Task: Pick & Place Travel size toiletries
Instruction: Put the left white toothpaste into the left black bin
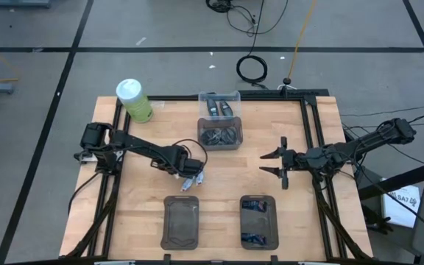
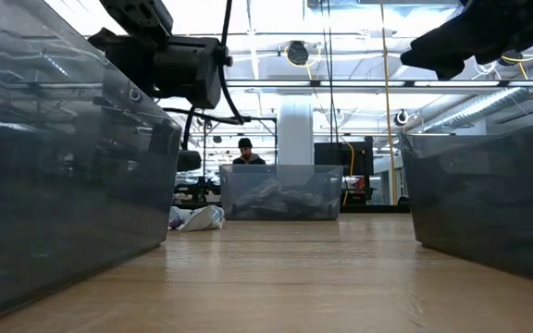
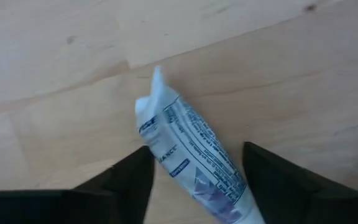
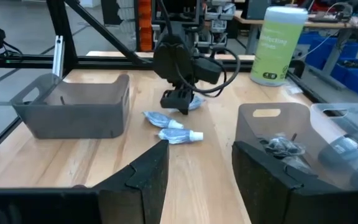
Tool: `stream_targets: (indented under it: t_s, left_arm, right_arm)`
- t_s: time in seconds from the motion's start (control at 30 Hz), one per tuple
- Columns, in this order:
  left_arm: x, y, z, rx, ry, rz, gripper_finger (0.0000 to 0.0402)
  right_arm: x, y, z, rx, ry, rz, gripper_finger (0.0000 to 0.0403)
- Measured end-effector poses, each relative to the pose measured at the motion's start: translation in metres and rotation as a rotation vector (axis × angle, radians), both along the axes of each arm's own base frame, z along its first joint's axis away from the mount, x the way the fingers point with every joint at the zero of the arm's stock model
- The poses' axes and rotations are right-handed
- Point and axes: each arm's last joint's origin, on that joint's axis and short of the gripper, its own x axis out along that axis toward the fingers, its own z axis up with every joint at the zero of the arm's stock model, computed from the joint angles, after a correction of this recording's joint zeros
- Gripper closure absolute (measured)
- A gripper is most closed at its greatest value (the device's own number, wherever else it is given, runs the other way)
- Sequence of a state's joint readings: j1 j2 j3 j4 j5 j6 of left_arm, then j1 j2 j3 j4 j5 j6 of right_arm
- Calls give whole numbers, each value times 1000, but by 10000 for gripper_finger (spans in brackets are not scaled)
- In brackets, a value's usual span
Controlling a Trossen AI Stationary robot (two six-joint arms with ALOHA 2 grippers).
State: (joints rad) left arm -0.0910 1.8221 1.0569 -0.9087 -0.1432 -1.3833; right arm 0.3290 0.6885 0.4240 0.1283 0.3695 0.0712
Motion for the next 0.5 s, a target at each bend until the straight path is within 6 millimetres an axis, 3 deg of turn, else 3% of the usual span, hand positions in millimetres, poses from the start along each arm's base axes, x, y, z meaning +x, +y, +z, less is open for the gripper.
stream_targets:
  t_s: [0.27, 0.5]
  left_arm:
    - [5, 0, -1, 30, -37, -117, 272]
    - [12, 2, -1, 95, -57, -341, 321]
  right_arm:
    - [-8, -7, 13, -28, -101, -140, 239]
    - [-13, -11, 22, -25, -182, -234, 238]
